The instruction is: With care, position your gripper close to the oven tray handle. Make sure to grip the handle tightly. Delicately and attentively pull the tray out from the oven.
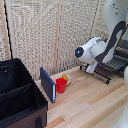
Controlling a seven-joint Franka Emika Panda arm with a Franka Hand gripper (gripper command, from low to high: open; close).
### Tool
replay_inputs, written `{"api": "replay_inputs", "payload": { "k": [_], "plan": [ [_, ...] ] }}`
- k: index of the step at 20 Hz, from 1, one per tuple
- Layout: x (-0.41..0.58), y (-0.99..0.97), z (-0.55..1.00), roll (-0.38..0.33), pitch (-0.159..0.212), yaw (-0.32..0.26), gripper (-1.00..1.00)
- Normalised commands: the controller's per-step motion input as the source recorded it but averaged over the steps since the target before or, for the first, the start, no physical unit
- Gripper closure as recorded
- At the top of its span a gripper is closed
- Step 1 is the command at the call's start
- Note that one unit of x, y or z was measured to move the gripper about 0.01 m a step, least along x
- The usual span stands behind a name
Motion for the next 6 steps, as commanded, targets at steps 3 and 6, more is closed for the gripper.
{"api": "replay_inputs", "payload": {
  "k": [3, 6],
  "plan": [
    [0.486, 0.07, 0.69, 0.072, 0.142, -0.012, -1.00],
    [0.397, 0.01, 0.61, 0.136, 0.135, -0.080, -1.00]
  ]
}}
